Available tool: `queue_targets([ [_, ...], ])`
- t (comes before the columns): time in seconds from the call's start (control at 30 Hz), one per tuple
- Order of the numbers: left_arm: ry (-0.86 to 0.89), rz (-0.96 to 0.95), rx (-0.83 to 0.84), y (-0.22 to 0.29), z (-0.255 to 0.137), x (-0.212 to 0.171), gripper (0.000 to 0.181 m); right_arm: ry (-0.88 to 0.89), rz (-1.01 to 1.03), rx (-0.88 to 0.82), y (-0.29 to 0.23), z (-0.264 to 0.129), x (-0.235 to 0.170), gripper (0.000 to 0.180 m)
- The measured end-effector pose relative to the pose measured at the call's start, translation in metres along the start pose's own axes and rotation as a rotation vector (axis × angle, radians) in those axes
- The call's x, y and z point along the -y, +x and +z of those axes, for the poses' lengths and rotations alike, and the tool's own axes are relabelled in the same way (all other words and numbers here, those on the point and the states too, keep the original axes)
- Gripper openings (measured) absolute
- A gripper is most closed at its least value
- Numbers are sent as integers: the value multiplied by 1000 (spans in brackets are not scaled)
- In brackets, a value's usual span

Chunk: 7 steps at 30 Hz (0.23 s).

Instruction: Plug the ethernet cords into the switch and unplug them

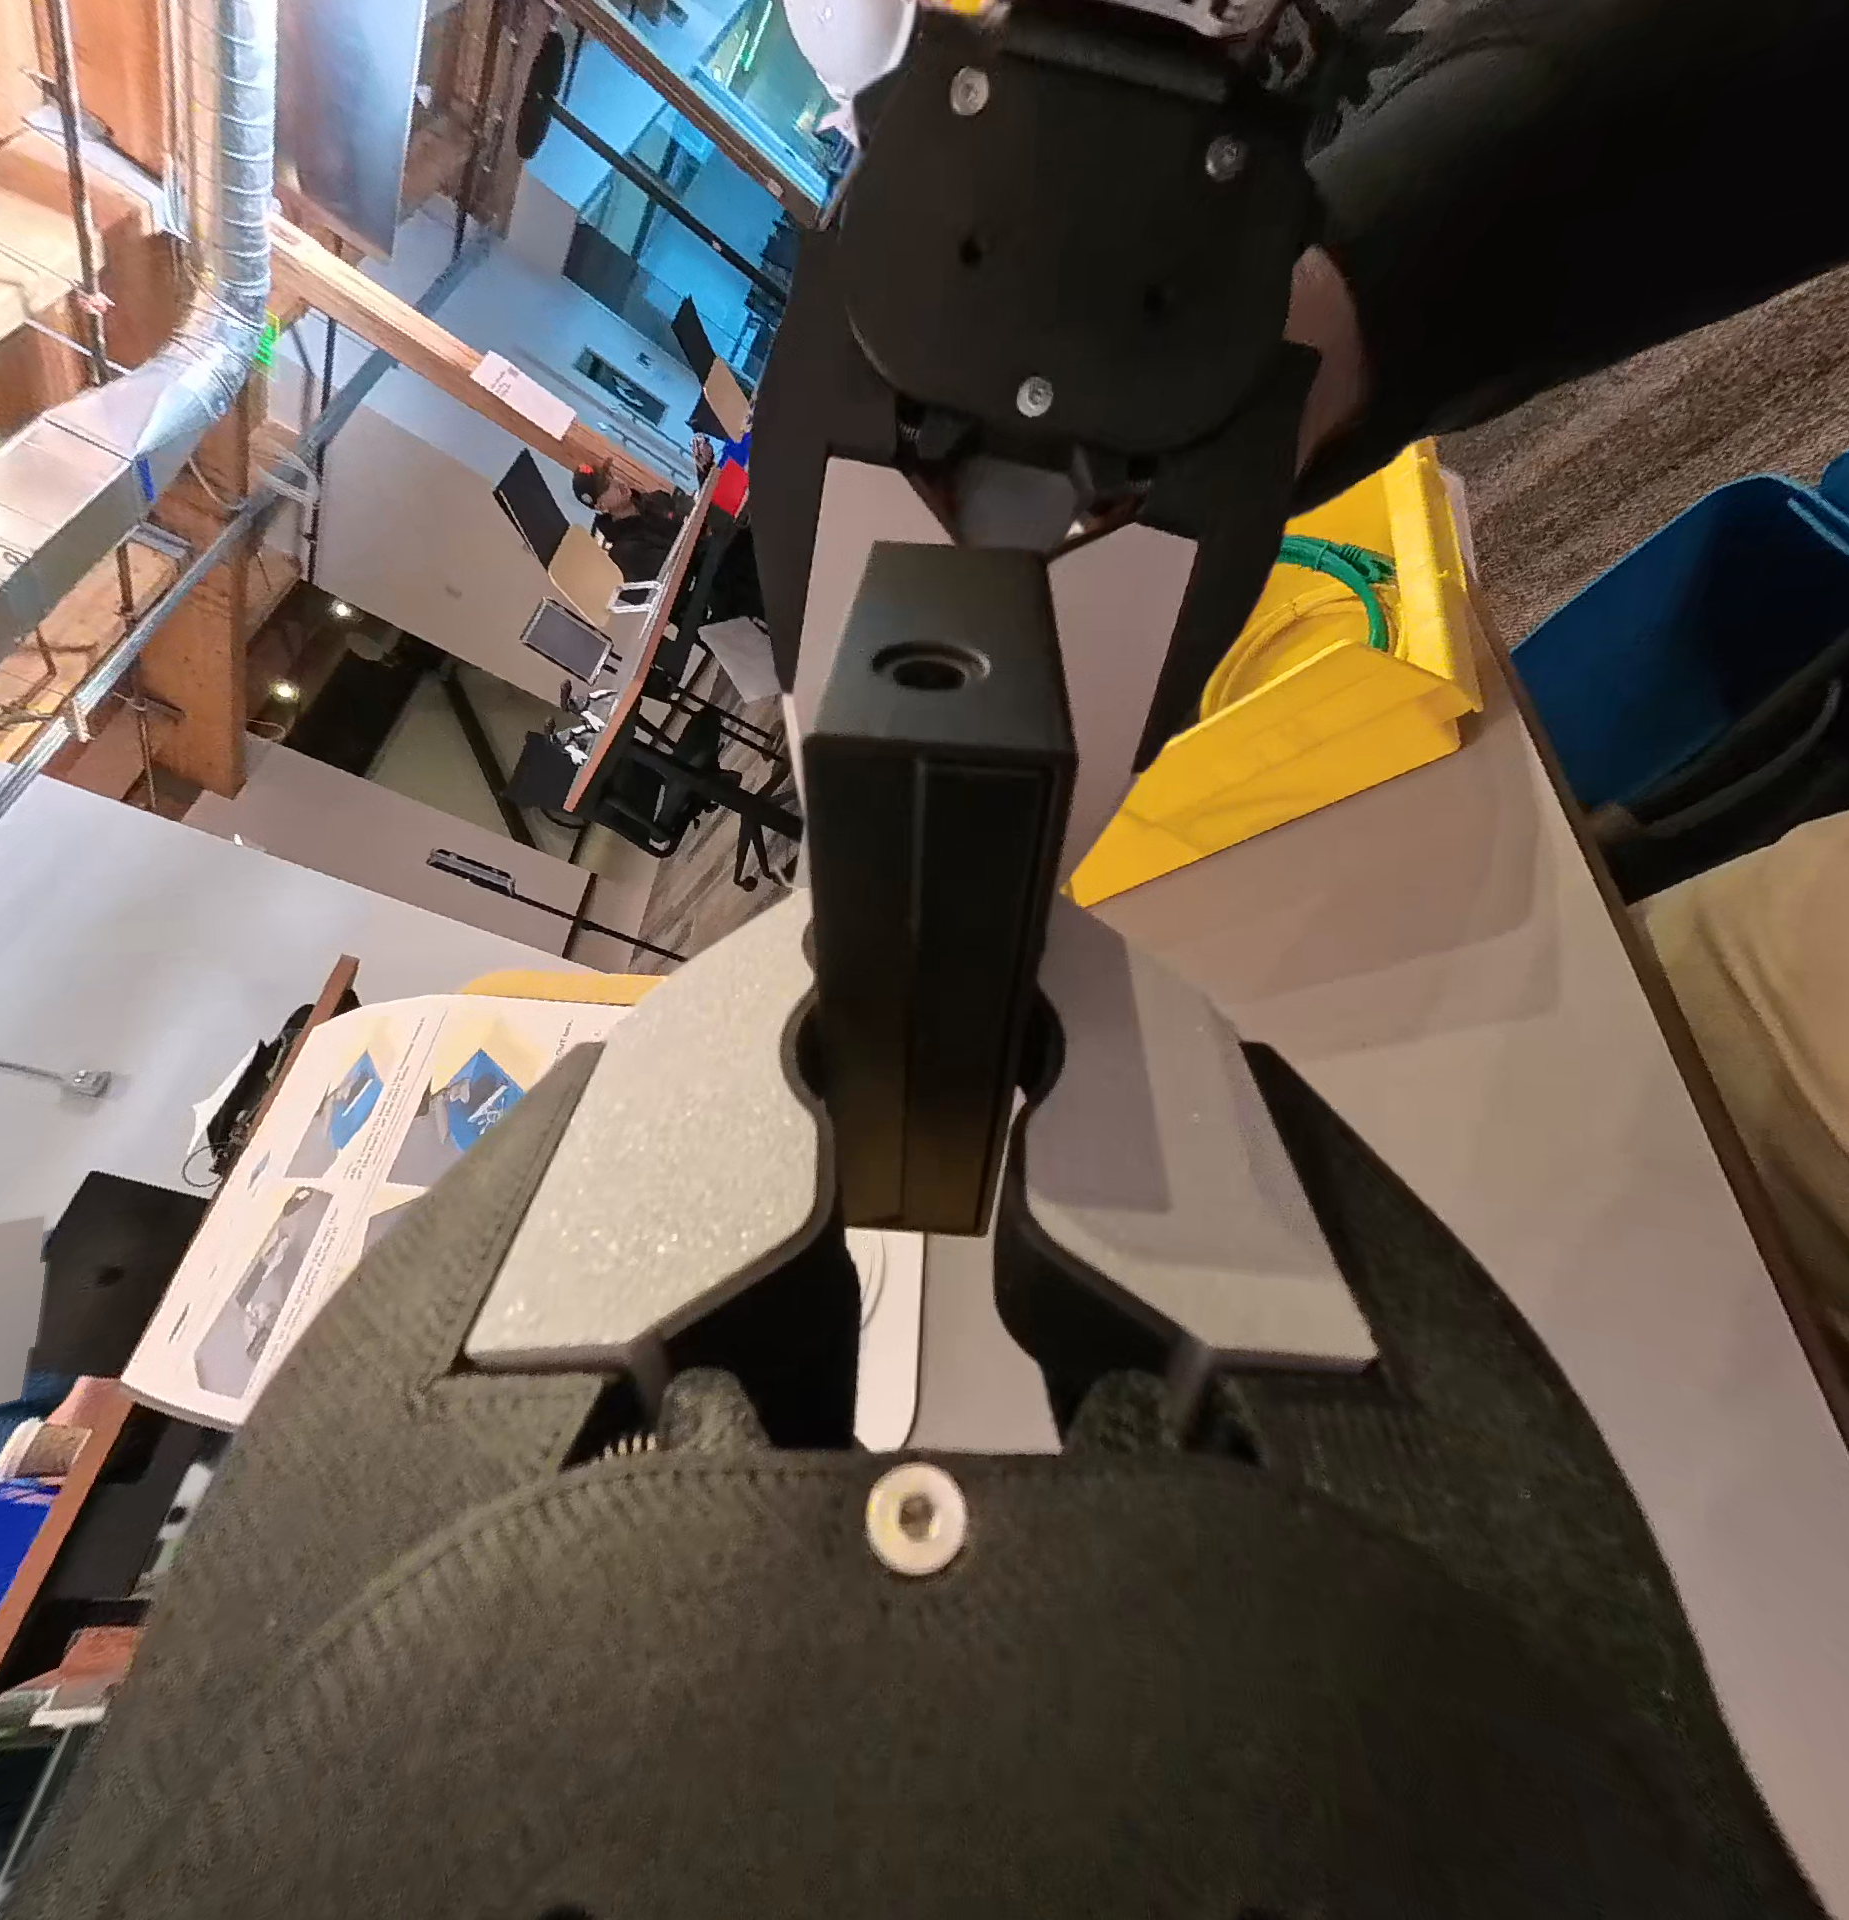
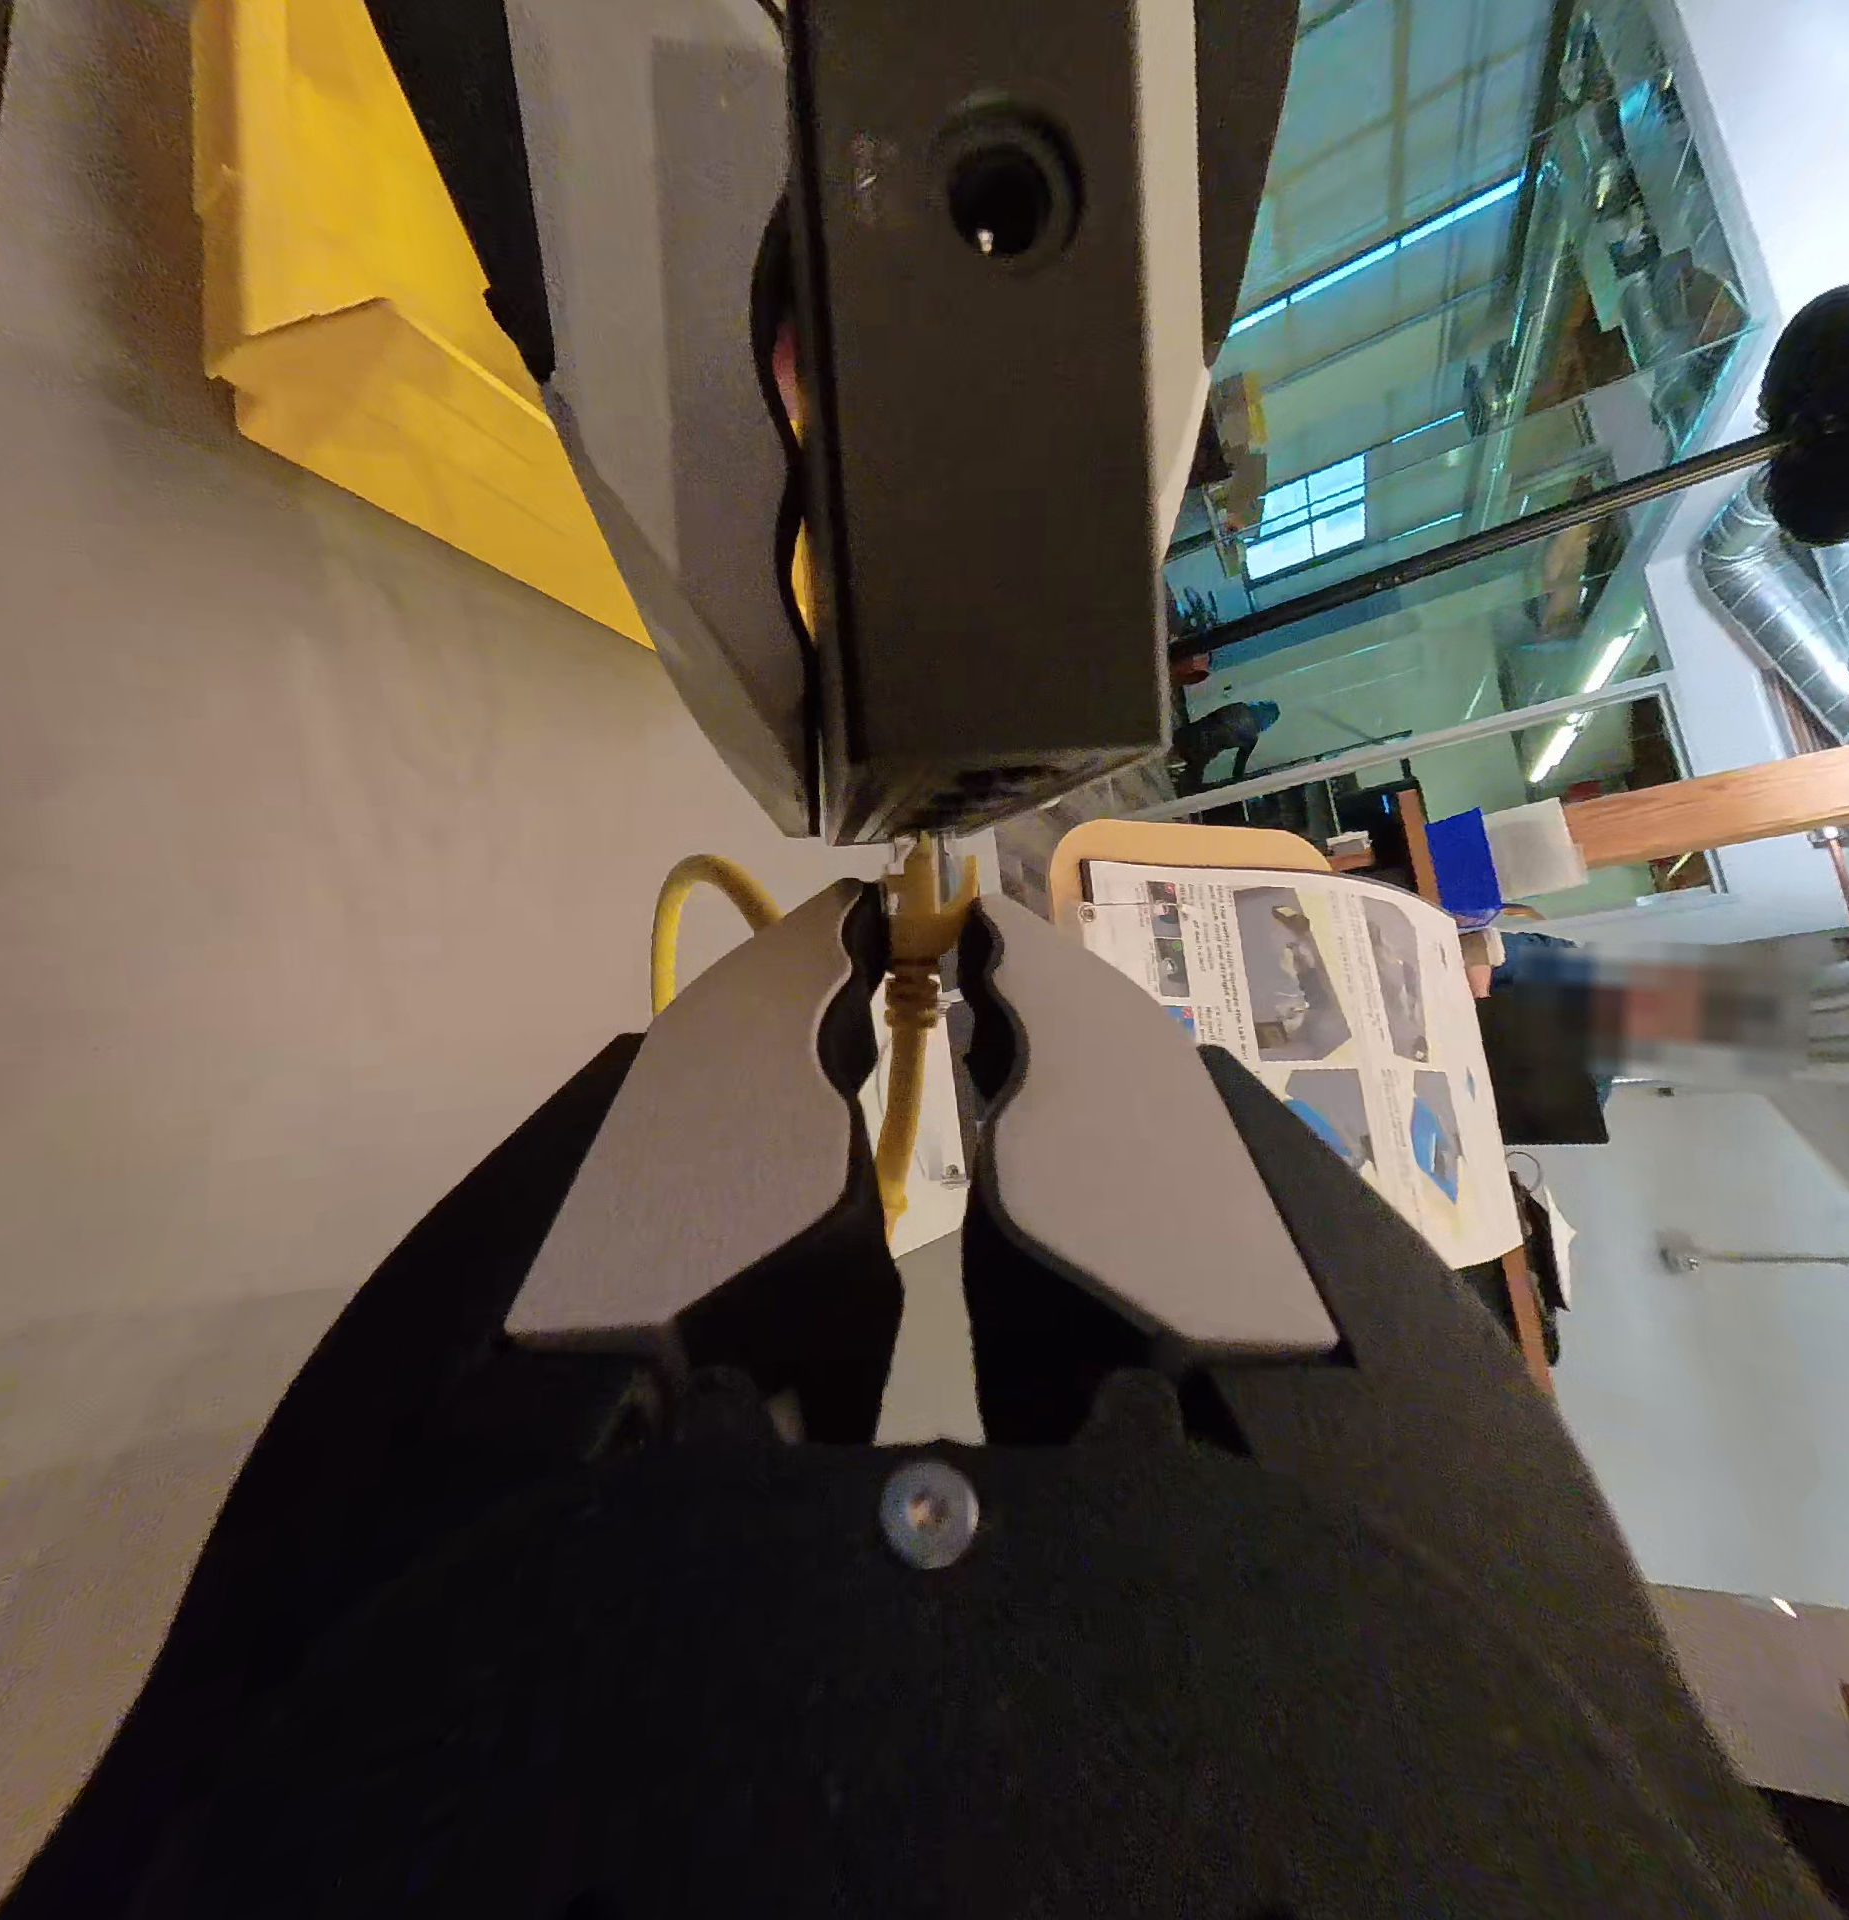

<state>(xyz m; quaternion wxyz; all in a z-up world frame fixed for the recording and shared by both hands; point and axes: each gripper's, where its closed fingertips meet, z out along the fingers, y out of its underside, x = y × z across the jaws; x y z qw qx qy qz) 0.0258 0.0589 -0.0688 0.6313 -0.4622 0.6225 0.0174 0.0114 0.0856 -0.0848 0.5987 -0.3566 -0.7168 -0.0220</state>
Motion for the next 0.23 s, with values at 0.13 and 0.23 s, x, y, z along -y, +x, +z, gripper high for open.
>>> queue_targets([
  [0.13, -17, 15, -1, 1, 3, -5, 37, 19, 32, 2, 1, -3, -3, 11],
  [0.23, -6, -14, -38, 5, 4, -7, 38, 39, 55, 18, -1, -7, -2, 11],
])
